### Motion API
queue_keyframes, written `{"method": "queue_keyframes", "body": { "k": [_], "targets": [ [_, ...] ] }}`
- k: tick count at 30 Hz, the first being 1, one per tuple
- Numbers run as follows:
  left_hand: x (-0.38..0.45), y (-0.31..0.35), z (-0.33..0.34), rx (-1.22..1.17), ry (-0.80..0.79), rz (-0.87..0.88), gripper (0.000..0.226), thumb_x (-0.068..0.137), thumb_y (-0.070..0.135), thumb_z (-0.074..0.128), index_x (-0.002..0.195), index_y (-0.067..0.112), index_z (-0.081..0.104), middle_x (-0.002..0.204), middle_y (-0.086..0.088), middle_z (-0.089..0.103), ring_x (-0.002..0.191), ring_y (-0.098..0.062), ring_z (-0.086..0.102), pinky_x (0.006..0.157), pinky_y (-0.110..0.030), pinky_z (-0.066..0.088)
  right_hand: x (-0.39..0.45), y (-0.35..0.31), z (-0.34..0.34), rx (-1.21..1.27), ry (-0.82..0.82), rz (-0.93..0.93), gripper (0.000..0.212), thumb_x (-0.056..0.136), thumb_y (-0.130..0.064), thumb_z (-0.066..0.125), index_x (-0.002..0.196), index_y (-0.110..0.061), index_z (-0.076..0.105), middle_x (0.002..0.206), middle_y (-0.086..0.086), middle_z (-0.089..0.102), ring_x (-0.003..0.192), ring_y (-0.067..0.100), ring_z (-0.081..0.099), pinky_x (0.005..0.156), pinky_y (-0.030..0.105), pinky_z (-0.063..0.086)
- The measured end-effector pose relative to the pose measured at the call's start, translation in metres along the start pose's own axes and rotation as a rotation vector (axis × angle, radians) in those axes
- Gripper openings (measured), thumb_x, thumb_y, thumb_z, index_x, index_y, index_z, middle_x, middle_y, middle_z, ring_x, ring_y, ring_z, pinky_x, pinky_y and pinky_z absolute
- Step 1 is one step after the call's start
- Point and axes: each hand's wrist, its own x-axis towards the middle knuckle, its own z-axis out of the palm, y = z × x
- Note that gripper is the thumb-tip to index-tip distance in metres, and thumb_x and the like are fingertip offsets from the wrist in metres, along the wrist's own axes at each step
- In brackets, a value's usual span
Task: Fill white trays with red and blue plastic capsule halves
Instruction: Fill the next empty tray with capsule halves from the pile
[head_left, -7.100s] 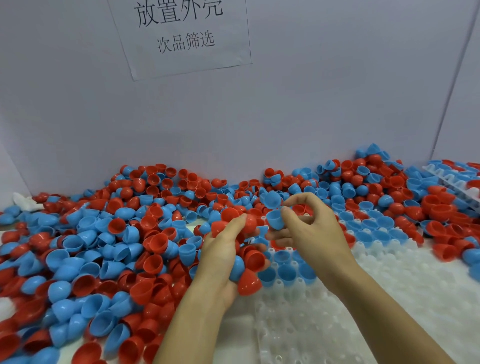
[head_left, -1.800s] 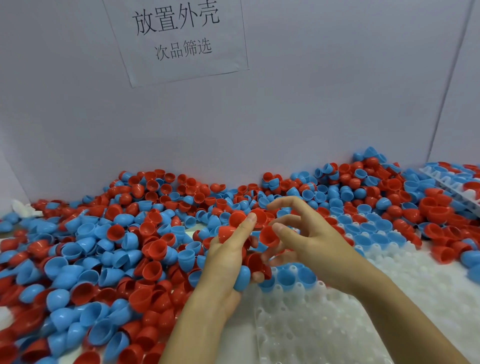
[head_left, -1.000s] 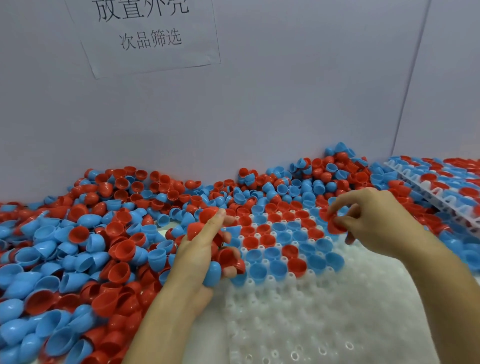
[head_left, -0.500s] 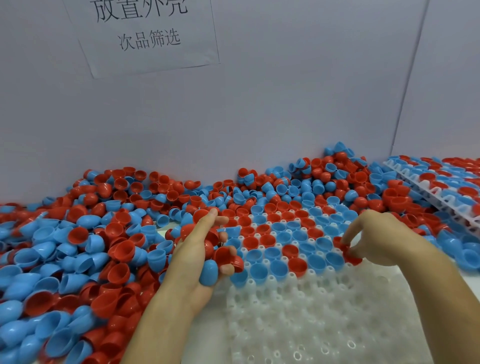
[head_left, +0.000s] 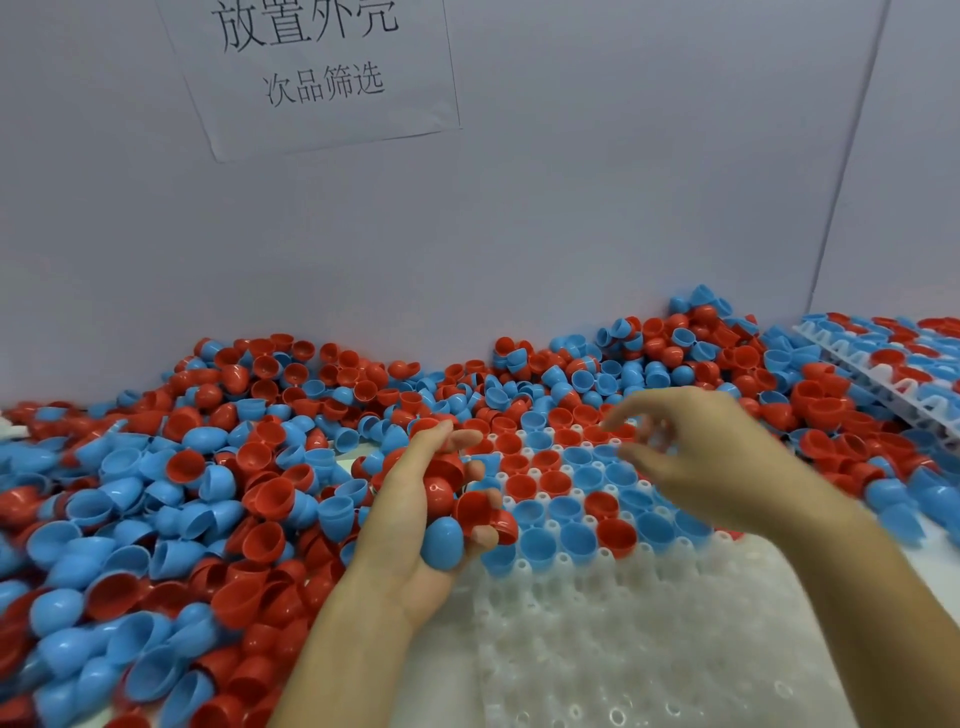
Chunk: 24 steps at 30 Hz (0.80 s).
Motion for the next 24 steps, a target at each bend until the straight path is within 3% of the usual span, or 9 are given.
{"method": "queue_keyframes", "body": {
  "k": [3, 6, 11, 16, 19, 22, 24],
  "targets": [
    [-0.001, 0.002, 0.0, -0.037, -0.015, 0.014, 0.029, 0.07, 0.039, 0.072, 0.087, 0.015, 0.074, 0.074, -0.006, 0.062, 0.059, -0.018, 0.061, 0.038, -0.023, 0.043, -0.002, -0.039, 0.027, 0.267, -0.172, -0.165, 0.014, 0.09, -0.039, 0.068, 0.101, -0.045, 0.063, 0.089, -0.015, 0.069, 0.083, -0.005, 0.065, 0.073, 0.017, 0.058],
    [-0.002, 0.004, 0.0, -0.118, -0.011, 0.038, 0.022, 0.073, 0.038, 0.071, 0.081, 0.017, 0.073, 0.074, -0.004, 0.062, 0.059, -0.017, 0.061, 0.038, -0.023, 0.044, -0.003, -0.052, 0.044, 0.316, -0.264, -0.185, 0.021, 0.086, -0.043, 0.072, 0.102, -0.045, 0.059, 0.09, -0.014, 0.07, 0.085, -0.002, 0.066, 0.077, 0.022, 0.059],
    [-0.002, 0.005, -0.001, -0.189, -0.016, 0.041, 0.025, 0.068, 0.037, 0.073, 0.081, 0.017, 0.072, 0.075, -0.004, 0.062, 0.062, -0.016, 0.062, 0.035, -0.021, 0.042, -0.003, -0.05, 0.049, 0.345, -0.227, -0.194, 0.033, 0.085, -0.029, 0.077, 0.107, -0.046, 0.058, 0.093, -0.017, 0.067, 0.087, -0.002, 0.066, 0.078, 0.021, 0.059],
    [-0.002, 0.005, -0.001, -0.215, 0.003, 0.061, 0.021, 0.069, 0.036, 0.073, 0.077, 0.018, 0.076, 0.083, -0.006, 0.07, 0.068, -0.017, 0.071, 0.033, -0.019, 0.04, -0.002, -0.047, 0.049, 0.459, -0.11, -0.17, 0.025, 0.095, -0.009, 0.061, 0.103, -0.032, 0.06, 0.08, -0.003, 0.075, 0.075, 0.009, 0.072, 0.07, 0.028, 0.061],
    [-0.001, 0.005, -0.002, -0.158, 0.064, 0.096, 0.014, 0.065, 0.034, 0.075, 0.069, 0.02, 0.076, 0.085, -0.006, 0.073, 0.073, -0.017, 0.073, 0.035, -0.017, 0.038, 0.0, -0.042, 0.043, 0.519, -0.046, -0.13, 0.017, 0.095, -0.01, 0.061, 0.094, -0.027, 0.061, 0.075, -0.002, 0.075, 0.068, 0.012, 0.073, 0.063, 0.025, 0.06],
    [0.001, 0.002, -0.001, -0.031, 0.108, 0.082, 0.018, 0.082, 0.03, 0.071, 0.069, 0.02, 0.074, 0.077, -0.005, 0.069, 0.063, -0.016, 0.066, 0.033, -0.017, 0.033, 0.002, -0.042, 0.041, 0.528, -0.018, -0.126, 0.013, 0.095, -0.013, 0.064, 0.089, -0.025, 0.065, 0.072, -0.002, 0.074, 0.065, 0.011, 0.072, 0.066, 0.027, 0.061],
    [0.002, 0.0, 0.0, 0.043, 0.09, 0.048, 0.02, 0.082, 0.031, 0.072, 0.065, 0.021, 0.075, 0.073, -0.005, 0.067, 0.056, -0.014, 0.059, 0.031, -0.017, 0.031, 0.001, -0.044, 0.042, 0.531, -0.005, -0.13, 0.013, 0.095, -0.016, 0.065, 0.087, -0.026, 0.066, 0.07, -0.003, 0.074, 0.064, 0.01, 0.072, 0.064, 0.024, 0.06]
  ]
}}
